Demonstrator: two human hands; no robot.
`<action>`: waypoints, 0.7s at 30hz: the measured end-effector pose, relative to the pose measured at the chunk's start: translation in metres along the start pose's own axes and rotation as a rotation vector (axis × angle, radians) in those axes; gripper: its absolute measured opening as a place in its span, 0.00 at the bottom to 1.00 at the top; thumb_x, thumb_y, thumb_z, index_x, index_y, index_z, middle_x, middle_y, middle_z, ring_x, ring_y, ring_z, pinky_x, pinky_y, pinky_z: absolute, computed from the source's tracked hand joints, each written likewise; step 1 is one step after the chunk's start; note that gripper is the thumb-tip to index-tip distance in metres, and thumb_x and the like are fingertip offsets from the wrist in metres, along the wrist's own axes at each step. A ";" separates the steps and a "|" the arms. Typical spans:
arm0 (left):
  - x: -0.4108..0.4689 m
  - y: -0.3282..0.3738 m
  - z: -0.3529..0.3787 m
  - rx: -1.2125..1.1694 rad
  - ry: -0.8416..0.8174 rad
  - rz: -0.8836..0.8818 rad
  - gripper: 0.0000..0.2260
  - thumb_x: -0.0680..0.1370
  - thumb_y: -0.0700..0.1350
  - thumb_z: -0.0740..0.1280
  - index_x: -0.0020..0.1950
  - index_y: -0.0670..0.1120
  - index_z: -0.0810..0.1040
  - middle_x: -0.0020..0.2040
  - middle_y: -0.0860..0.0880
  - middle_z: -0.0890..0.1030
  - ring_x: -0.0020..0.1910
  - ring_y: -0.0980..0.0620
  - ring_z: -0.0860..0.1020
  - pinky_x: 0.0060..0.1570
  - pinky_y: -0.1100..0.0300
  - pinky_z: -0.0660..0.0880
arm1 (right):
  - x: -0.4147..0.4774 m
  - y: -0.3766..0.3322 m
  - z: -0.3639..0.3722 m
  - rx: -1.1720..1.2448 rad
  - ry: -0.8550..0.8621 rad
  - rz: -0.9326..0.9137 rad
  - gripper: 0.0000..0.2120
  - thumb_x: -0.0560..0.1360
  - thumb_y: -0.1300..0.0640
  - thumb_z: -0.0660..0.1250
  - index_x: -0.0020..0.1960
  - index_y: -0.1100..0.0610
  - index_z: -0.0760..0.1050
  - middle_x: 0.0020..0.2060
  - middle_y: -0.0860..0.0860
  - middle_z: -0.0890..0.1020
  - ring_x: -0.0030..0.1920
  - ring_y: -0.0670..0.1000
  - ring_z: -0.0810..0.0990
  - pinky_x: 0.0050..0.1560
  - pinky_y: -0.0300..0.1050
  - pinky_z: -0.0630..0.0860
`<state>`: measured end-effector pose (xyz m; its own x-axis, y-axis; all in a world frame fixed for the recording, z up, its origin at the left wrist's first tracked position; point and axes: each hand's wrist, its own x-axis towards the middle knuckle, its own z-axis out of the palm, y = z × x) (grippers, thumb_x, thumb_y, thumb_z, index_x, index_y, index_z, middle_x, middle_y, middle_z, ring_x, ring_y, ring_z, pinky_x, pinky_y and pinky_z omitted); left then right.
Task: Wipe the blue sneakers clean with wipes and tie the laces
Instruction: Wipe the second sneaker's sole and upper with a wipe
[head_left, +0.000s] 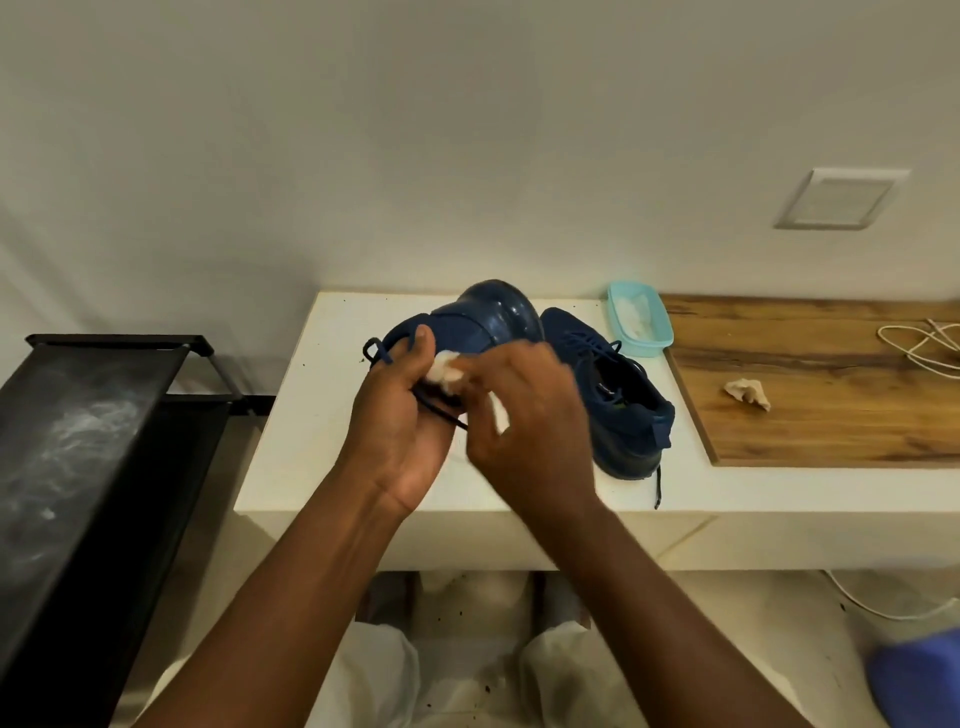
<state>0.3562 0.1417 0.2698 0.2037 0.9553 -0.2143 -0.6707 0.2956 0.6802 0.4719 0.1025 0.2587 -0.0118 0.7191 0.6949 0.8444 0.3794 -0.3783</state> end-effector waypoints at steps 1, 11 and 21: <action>0.001 -0.001 0.002 0.001 -0.008 0.014 0.22 0.80 0.46 0.66 0.70 0.35 0.71 0.60 0.38 0.80 0.58 0.42 0.80 0.61 0.47 0.76 | 0.006 0.012 -0.003 -0.006 0.068 0.075 0.07 0.78 0.60 0.66 0.53 0.56 0.81 0.45 0.52 0.80 0.45 0.52 0.76 0.44 0.53 0.74; -0.003 -0.012 0.001 -0.014 -0.020 -0.005 0.07 0.84 0.43 0.61 0.52 0.43 0.78 0.47 0.43 0.82 0.47 0.48 0.82 0.50 0.56 0.82 | 0.003 0.006 -0.002 0.055 -0.020 0.019 0.05 0.79 0.58 0.67 0.52 0.56 0.82 0.43 0.51 0.79 0.44 0.51 0.75 0.44 0.49 0.74; -0.004 -0.026 -0.004 -0.009 -0.045 -0.001 0.06 0.84 0.38 0.61 0.58 0.42 0.76 0.51 0.44 0.81 0.53 0.47 0.80 0.52 0.57 0.82 | 0.002 0.003 -0.006 0.030 -0.098 0.083 0.14 0.79 0.51 0.61 0.52 0.53 0.84 0.45 0.50 0.80 0.48 0.52 0.76 0.47 0.48 0.71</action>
<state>0.3706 0.1302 0.2502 0.2366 0.9542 -0.1831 -0.6767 0.2970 0.6737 0.4777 0.1020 0.2625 0.0042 0.8014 0.5981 0.8281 0.3325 -0.4513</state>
